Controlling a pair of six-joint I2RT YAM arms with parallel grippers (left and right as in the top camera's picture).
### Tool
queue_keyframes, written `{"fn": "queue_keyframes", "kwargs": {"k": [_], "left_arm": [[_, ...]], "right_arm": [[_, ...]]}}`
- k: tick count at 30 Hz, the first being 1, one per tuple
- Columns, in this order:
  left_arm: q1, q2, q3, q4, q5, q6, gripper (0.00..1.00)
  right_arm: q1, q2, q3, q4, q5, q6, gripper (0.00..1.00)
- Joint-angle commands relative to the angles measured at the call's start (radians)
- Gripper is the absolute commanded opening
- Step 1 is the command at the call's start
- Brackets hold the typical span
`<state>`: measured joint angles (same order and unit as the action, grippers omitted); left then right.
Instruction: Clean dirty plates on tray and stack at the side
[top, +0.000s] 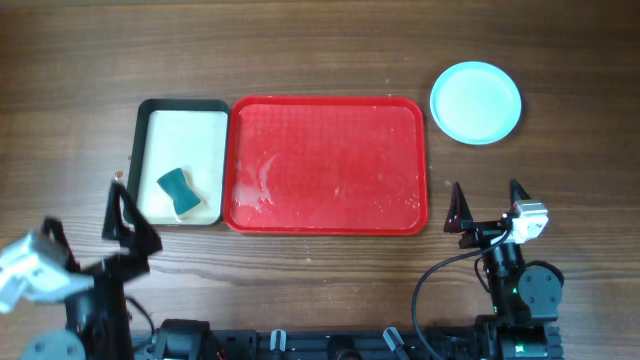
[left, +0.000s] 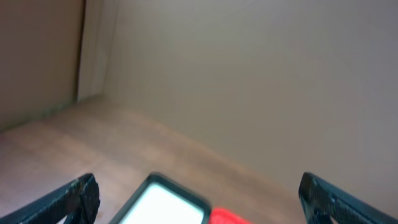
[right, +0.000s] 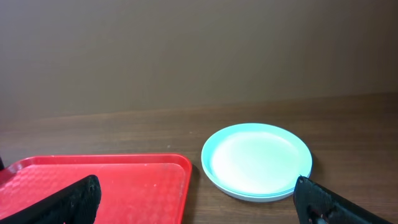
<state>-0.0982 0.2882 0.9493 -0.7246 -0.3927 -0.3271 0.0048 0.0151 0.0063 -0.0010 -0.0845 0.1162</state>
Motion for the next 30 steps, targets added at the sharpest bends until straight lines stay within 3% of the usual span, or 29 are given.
{"fn": "queue_keyframes", "kwargs": {"k": [1,6,12,16,25,30], "left_arm": [[-0.008,-0.097,-0.056,-0.098,-0.002,-0.005,1.0],[-0.007,-0.18,-0.157,-0.216,-0.017,-0.002,1.0],[-0.008,-0.285,-0.343,-0.128,0.045,-0.002,1.0],[-0.008,-0.284,-0.436,0.046,0.082,-0.002,1.0],[-0.008,-0.285,-0.658,0.661,0.22,-0.002,1.0],[-0.008,-0.285,-0.754,0.814,0.248,-0.034,1.0]], "right_arm": [[-0.005,-0.01,-0.001,0.003,0.01,0.018,1.0],[-0.005,-0.01,-0.001,0.003,0.01,0.017,1.0],[-0.005,-0.01,-0.001,0.003,0.01,0.018,1.0],[-0.005,-0.01,-0.001,0.003,0.01,0.017,1.0],[-0.005,-0.01,-0.001,0.003,0.01,0.018,1.0],[-0.005,-0.01,-0.001,0.003,0.01,0.017,1.0]]}}
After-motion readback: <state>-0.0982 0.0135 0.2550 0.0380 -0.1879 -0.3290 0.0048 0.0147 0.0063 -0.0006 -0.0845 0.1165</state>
